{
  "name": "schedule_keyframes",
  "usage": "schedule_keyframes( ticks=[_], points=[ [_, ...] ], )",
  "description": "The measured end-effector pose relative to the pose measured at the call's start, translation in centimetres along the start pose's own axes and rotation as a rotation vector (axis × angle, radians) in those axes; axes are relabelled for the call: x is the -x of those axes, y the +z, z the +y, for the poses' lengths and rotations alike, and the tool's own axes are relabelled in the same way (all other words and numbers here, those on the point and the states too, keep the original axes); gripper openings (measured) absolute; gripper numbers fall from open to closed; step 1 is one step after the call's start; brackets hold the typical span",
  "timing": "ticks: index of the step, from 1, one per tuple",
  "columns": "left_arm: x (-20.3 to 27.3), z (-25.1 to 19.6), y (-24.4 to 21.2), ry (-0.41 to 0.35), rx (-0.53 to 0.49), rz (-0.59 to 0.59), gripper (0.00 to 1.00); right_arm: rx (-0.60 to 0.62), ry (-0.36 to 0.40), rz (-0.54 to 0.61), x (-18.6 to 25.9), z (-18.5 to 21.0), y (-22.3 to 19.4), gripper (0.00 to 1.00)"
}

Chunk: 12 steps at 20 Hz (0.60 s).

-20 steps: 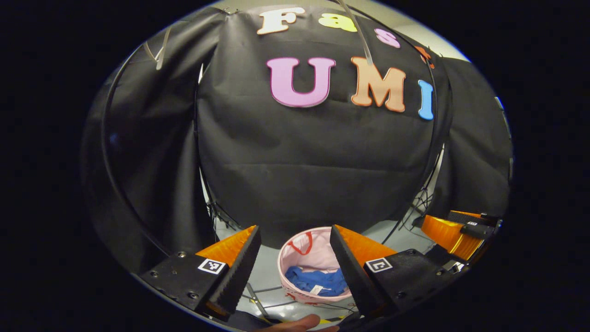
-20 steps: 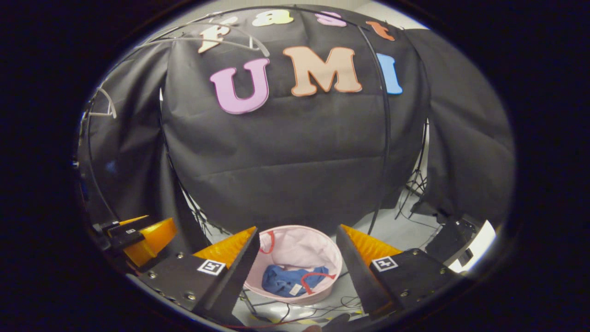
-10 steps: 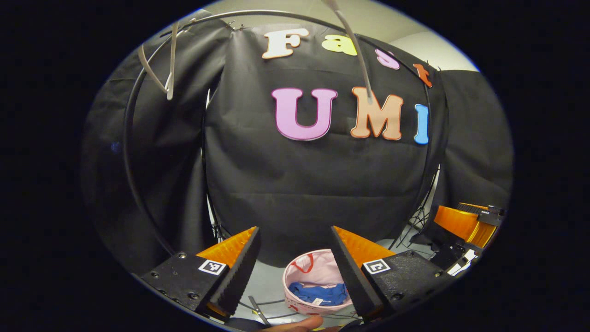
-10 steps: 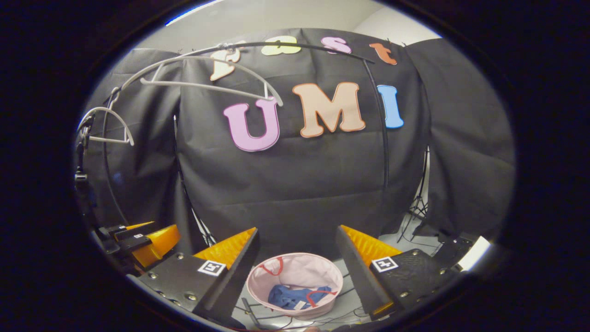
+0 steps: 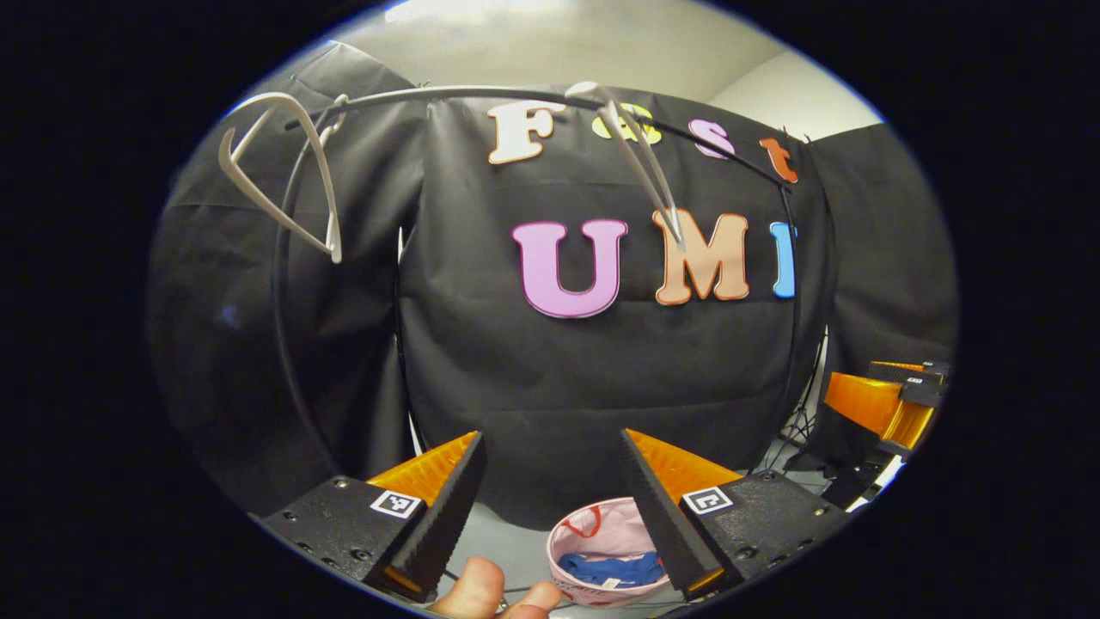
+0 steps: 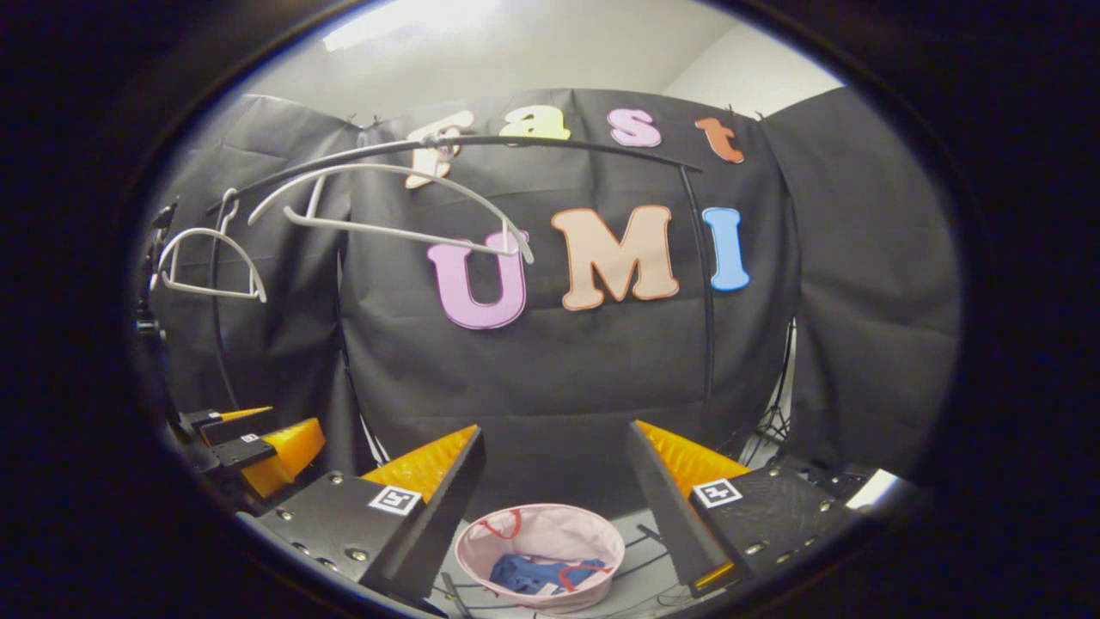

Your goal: Grasp the clothes on the hanger with both hands and then place them into the laundry hamper below.

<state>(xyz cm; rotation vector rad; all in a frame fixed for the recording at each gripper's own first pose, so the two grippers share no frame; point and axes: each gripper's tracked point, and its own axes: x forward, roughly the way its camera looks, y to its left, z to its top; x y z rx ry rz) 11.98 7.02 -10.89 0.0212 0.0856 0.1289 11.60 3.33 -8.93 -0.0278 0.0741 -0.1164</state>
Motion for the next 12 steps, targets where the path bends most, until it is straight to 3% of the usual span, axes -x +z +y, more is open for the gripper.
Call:
schedule_keyframes(
  ticks=[5, 12],
  points=[
    [1.2, -0.3, 3.1, 0.006, 0.043, -0.021, 0.94, -0.006, 0.017, -0.062, 1.5, -0.1, 3.6, 0.94],
    [1.6, -0.1, 7.9, 0.042, 0.016, -0.084, 0.94, -0.027, 0.061, -0.150, 4.2, -0.7, 8.4, 0.99]
  ],
)
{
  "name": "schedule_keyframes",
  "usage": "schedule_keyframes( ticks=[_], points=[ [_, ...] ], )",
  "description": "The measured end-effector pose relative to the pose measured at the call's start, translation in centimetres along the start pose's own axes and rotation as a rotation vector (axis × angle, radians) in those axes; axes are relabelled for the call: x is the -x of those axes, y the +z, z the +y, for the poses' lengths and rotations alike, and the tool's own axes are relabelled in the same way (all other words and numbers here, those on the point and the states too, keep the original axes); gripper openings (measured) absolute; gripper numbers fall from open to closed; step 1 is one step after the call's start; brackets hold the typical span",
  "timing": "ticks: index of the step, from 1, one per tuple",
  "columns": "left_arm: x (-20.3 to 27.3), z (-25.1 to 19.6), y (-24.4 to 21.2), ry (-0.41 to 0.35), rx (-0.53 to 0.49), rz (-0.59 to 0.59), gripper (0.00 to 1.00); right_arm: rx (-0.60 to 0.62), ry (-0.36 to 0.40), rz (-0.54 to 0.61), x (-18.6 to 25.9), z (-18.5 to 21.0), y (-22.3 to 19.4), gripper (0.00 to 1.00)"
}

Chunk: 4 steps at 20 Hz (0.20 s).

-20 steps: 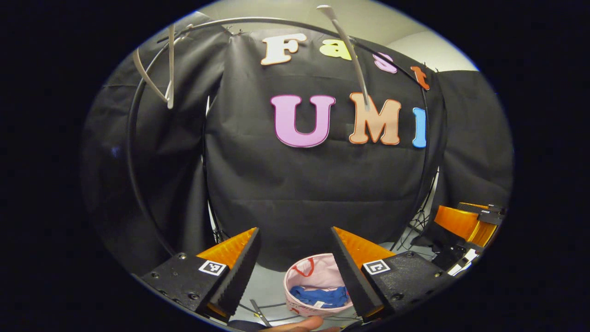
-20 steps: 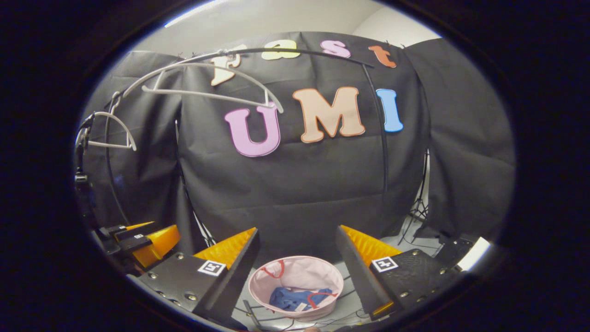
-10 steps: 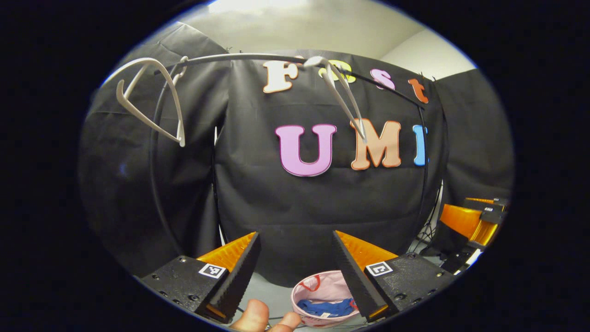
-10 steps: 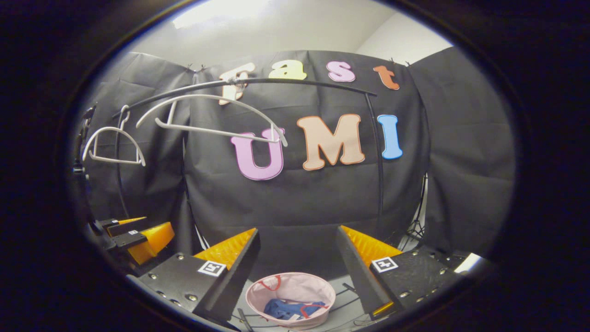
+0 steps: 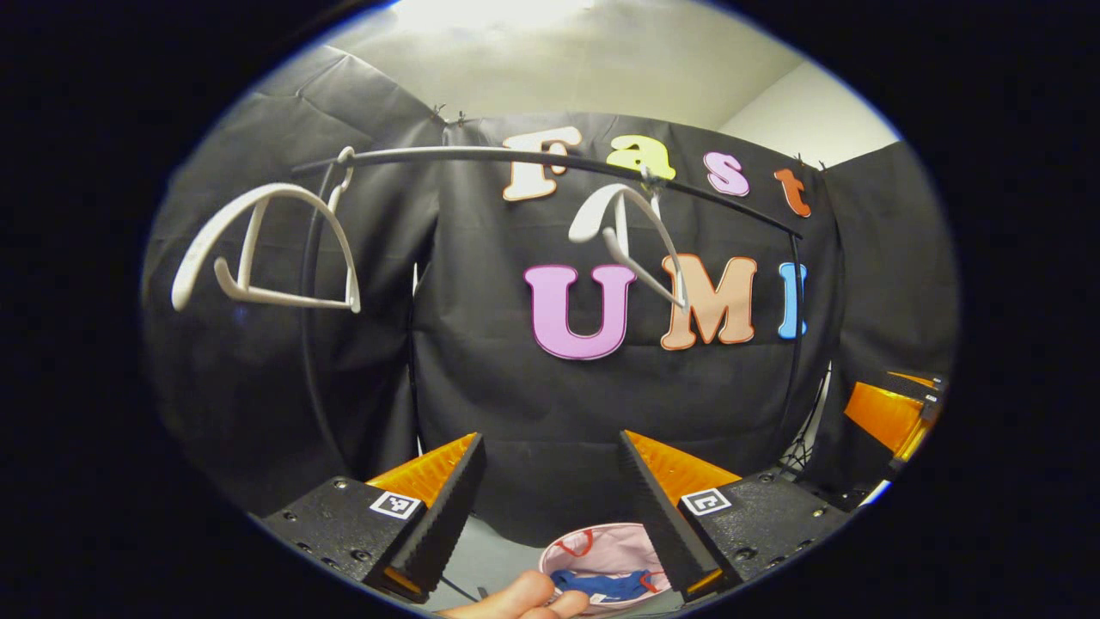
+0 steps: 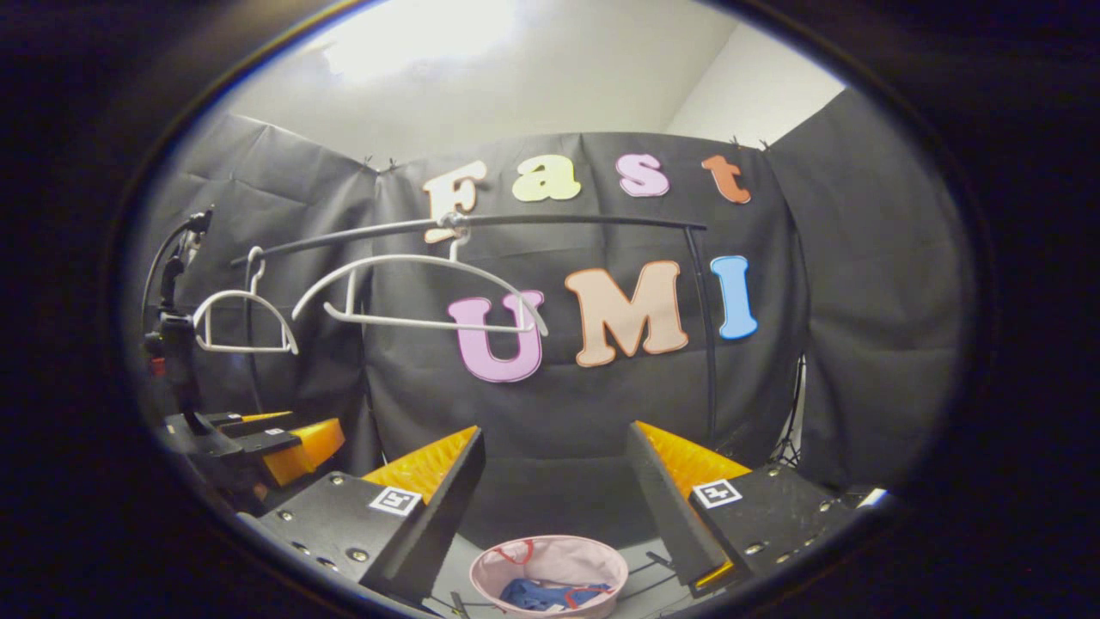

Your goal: Grasp the clothes on the hanger with both hands and then place them into the laundry hamper below.

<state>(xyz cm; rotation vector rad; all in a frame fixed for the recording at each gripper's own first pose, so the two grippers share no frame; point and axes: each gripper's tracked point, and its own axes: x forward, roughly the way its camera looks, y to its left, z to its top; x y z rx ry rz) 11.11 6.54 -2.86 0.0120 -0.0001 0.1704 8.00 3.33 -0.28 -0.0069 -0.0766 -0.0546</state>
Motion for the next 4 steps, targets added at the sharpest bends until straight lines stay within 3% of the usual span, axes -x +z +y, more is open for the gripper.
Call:
schedule_keyframes(
  ticks=[4],
  points=[
    [1.3, -1.4, 2.6, -0.027, 0.003, -0.045, 0.94, -0.031, -0.003, -0.053, 1.6, -1.4, 2.5, 0.94]
  ],
)
